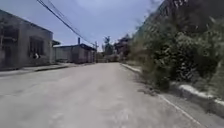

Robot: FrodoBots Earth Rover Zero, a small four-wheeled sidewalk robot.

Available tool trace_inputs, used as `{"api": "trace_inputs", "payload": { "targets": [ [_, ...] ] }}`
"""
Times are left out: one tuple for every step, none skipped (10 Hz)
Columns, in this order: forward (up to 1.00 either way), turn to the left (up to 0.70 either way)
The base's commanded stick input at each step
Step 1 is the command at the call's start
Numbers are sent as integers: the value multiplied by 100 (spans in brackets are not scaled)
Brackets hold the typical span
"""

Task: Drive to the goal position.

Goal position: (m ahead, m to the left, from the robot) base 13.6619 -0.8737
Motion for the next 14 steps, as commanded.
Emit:
{"api": "trace_inputs", "payload": {
  "targets": [
    [100,3],
    [100,3],
    [100,3],
    [100,3],
    [100,3],
    [100,3],
    [100,3],
    [100,3],
    [100,3],
    [100,3],
    [100,3],
    [100,3],
    [100,3],
    [100,3]
  ]
}}
